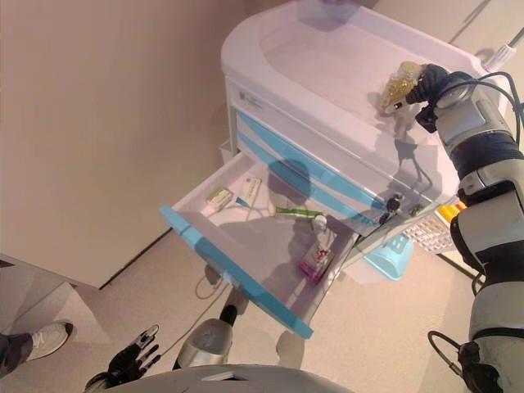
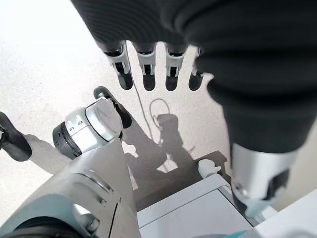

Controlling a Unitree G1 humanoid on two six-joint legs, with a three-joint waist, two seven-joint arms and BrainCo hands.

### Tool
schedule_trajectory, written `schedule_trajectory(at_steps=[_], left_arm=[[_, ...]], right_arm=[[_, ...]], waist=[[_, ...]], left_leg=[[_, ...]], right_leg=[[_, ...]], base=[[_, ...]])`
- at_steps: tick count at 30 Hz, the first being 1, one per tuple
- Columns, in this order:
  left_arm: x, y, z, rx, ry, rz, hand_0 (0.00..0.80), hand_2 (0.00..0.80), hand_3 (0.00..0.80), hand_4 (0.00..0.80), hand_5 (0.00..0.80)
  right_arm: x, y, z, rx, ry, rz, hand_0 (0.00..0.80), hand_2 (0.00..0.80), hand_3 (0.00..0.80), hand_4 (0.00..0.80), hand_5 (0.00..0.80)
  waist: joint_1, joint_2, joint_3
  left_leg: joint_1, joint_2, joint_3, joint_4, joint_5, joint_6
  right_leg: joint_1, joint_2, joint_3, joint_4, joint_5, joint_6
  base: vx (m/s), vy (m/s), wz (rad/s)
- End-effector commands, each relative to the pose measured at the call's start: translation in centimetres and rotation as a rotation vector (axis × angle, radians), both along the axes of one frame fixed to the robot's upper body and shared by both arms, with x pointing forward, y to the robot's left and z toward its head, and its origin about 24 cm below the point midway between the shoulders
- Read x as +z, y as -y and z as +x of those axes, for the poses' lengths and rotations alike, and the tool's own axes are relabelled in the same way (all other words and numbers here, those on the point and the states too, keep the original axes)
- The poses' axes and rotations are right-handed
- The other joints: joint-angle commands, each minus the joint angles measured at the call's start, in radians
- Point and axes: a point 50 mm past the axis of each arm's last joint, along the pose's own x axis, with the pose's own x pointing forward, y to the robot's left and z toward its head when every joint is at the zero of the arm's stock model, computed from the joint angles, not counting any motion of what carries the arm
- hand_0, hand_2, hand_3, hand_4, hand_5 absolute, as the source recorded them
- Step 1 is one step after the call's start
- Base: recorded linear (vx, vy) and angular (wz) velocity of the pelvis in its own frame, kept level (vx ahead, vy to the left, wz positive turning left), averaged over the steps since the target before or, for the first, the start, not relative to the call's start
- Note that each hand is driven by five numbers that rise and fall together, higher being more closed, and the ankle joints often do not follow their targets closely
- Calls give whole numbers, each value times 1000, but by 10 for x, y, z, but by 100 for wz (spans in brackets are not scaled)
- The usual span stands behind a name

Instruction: Open the drawer and pick up the medicine

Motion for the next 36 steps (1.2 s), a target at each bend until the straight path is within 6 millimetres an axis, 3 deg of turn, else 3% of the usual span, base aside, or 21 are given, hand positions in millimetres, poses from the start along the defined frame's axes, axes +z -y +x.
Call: schedule_trajectory(at_steps=[1,9,17,22,24,27,31,32,36], left_arm=[[3,-6,-14,-42,-30,15,0,0,0,0,0],[4,-8,-14,-26,-25,18,0,0,0,0,0],[3,-8,-17,-13,-17,17,0,0,0,0,0],[3,-8,-17,-12,-1,15,0,0,0,0,0],[4,-9,-15,-20,13,21,0,0,0,0,0],[5,-7,-11,-26,39,20,0,0,0,0,0],[7,-6,-8,-46,53,35,0,0,0,0,0],[6,0,0,-85,74,41,0,0,0,0,0],[8,4,13,-153,92,68,0,0,0,0,0]], right_arm=[[57,-3,-9,-16,173,-108,0,0,0,0,0],[105,-3,-25,-80,323,-176,0,0,0,0,0],[162,-12,-51,-119,612,-285,0,0,0,0,0],[188,-37,-69,5,786,-327,0,0,0,0,0],[193,-58,-76,134,849,-311,0,0,0,0,0],[183,-91,-88,368,888,-240,0,0,0,0,0],[162,-112,-95,565,876,-146,0,0,0,0,0],[139,-138,-109,790,819,-33,0,0,0,0,0],[91,-162,-128,1073,674,143,0,0,0,0,0]], waist=[[17,10,-28],[-3,2,-37],[-34,-4,-61],[-60,-4,-79],[-72,-3,-85],[-94,10,-91],[-108,14,-98],[-130,38,-94],[-155,46,-100]], left_leg=[[69,14,-22,11,-98,41],[73,20,-8,5,-95,38],[79,24,12,-8,-93,39],[79,30,30,-14,-93,38],[77,32,39,-15,-93,36],[76,35,50,-18,-94,35],[76,35,56,-25,-93,36],[84,39,67,-30,-98,34],[83,40,84,-30,-100,31]], right_leg=[[-99,-58,-9,95,114,19],[-107,-59,-2,97,121,21],[-119,-55,12,92,128,22],[-131,-51,25,88,129,23],[-137,-50,31,85,130,23],[-146,-49,44,82,127,22],[-153,-47,55,79,126,21],[-154,-45,67,79,119,19],[-164,-43,89,74,119,17]], base=[[0,0,0],[0,0,0],[-16,-12,-3],[-33,-29,-16],[-48,-40,-24],[-54,-27,-11],[-41,-22,-15],[-50,-27,-9],[-48,-19,-18]])
